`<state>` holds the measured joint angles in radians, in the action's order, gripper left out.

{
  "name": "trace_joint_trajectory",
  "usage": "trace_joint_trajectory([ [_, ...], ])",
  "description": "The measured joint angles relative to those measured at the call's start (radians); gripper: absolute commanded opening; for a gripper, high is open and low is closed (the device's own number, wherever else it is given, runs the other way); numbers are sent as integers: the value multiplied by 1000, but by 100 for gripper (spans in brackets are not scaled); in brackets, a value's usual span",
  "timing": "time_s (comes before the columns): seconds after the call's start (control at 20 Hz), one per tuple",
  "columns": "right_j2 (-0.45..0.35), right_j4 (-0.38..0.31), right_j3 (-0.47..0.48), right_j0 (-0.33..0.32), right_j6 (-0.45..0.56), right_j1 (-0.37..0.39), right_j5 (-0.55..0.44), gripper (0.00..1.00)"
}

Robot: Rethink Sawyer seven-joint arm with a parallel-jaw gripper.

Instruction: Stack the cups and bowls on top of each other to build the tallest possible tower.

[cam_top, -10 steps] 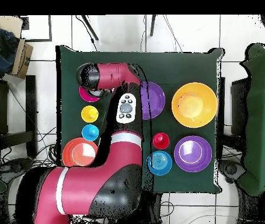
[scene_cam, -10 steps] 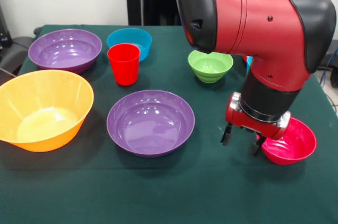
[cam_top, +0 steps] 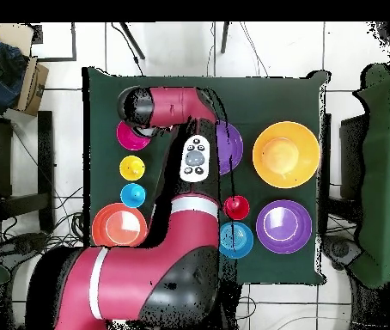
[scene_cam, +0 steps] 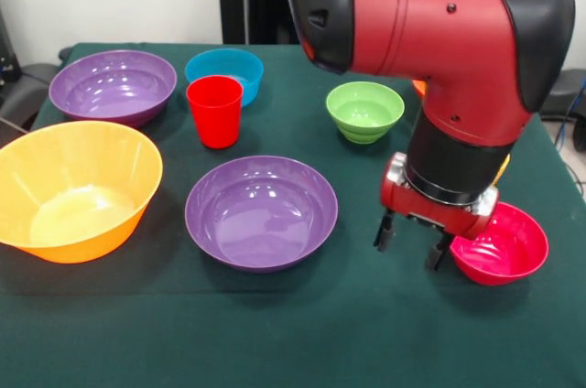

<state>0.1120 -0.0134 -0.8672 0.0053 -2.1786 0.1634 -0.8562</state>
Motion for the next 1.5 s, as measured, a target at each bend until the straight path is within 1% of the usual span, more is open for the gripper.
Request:
trace_joint_trajectory([
  [0.3,0,0,0,-8,0,24,0,100],
  [0.8,0,-5,0,-7,0,42,0,100],
  [1.15,0,-35,1,-4,0,47,0,100],
  [1.5,0,-61,29,9,0,37,-8,100],
])
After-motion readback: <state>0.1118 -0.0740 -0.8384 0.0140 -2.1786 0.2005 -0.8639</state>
